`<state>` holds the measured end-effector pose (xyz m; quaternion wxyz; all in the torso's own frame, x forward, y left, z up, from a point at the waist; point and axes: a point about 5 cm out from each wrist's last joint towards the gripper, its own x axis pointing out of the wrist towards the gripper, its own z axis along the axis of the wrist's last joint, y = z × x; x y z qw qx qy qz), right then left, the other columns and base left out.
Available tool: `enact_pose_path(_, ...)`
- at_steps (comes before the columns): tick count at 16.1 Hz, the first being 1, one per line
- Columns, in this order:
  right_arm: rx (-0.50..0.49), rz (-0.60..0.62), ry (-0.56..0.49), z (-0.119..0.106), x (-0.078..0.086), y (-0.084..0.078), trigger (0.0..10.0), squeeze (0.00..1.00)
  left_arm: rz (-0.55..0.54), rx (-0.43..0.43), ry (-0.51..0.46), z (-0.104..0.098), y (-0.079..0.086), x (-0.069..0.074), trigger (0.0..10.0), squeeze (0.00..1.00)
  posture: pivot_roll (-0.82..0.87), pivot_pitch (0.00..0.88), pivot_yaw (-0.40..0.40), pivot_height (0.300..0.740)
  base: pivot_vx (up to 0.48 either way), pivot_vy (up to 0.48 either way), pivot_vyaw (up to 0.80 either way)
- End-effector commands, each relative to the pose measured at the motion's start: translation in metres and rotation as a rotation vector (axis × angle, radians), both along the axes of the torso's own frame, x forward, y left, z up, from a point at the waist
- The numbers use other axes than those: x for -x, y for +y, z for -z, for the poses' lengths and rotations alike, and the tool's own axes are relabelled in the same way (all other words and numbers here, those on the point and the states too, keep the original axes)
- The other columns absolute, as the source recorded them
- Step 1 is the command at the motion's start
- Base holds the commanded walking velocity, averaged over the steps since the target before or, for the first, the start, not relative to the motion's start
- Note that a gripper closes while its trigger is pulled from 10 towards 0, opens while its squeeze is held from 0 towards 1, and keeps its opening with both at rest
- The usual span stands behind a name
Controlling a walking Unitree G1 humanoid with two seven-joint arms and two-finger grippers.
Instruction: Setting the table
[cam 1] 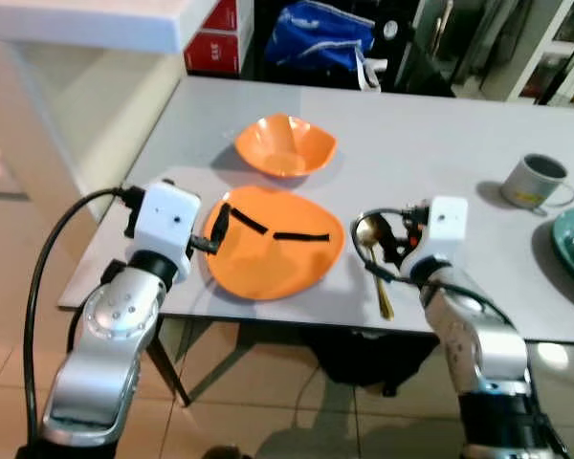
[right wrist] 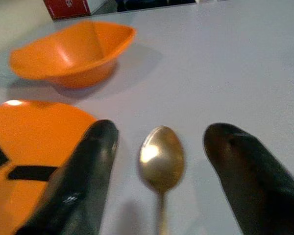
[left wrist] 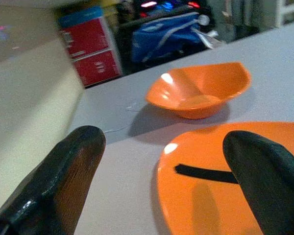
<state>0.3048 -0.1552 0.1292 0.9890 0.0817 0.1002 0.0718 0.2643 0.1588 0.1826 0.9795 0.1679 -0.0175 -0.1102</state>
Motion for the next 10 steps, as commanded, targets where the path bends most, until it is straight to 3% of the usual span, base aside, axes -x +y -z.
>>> enact_pose_path(1, 0.021, 0.028, 0.046, -0.002, 0.001, -0.014, 10.0, 1.00, 0.062, 0.006, -0.012, -0.003, -0.009, 0.003, 10.0, 0.00, 0.06, 0.051, -0.037, 0.740, 0.000, 0.000, 0.00)
enact_pose_path(6, 0.046, -0.022, 0.112, -0.018, -0.002, -0.016, 10.0, 1.00, 0.127, -0.019, 0.032, 0.000, -0.002, 0.006, 10.0, 0.00, 0.05, 0.038, -0.028, 0.740, 0.000, 0.000, 0.00)
enact_pose_path(10, 0.059, -0.013, 0.149, -0.012, -0.004, -0.015, 10.0, 1.00, 0.189, -0.083, 0.098, 0.010, 0.014, 0.012, 10.0, 0.00, 0.02, 0.024, -0.018, 0.740, 0.000, 0.000, 0.00)
